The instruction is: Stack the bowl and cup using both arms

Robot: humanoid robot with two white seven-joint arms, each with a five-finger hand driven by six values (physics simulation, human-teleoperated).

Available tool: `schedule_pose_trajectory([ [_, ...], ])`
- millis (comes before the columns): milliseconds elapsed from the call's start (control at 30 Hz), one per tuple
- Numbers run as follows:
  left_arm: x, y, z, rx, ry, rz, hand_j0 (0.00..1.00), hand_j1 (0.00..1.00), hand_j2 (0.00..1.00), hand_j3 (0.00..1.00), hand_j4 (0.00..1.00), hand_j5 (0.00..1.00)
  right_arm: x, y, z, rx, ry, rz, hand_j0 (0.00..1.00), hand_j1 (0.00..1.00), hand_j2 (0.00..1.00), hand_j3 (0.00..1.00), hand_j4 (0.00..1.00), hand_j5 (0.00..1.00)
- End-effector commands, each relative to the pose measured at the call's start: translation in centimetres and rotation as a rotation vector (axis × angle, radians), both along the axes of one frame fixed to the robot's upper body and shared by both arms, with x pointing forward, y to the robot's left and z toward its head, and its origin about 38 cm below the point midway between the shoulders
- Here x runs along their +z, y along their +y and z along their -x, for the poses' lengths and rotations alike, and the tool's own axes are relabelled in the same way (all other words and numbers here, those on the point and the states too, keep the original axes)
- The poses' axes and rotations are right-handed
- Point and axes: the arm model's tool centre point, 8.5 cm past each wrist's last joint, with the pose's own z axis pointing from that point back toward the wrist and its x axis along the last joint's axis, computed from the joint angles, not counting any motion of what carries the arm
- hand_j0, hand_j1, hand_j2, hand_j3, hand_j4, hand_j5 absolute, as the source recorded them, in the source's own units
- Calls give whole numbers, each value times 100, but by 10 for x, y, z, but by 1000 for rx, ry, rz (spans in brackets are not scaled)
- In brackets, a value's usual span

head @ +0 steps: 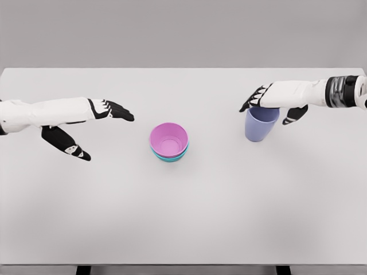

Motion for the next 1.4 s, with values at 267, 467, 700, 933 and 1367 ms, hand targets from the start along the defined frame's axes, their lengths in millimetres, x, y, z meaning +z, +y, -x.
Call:
schedule_pose_trajectory([
  [267,-2,1,0,5,12,7,100,100,100,100,100,100,4,12,-3,15,-2,-32,68,68,68,68,68,68],
  [467,-3,1,1,5,14,8,100,100,100,100,100,100,13,21,-7,29,-23,-46,61,61,61,61,61,61],
  [700,-4,1,-1,10,16,11,100,100,100,100,100,100,32,35,-10,63,-67,-58,61,61,61,61,61,61],
  [933,-5,2,-2,12,17,11,100,100,100,100,100,100,61,73,12,203,-147,-89,61,61,61,61,61,61],
  [1367,-6,3,-2,19,22,10,100,100,100,100,100,100,107,127,74,462,-233,-194,62,62,62,62,62,62],
])
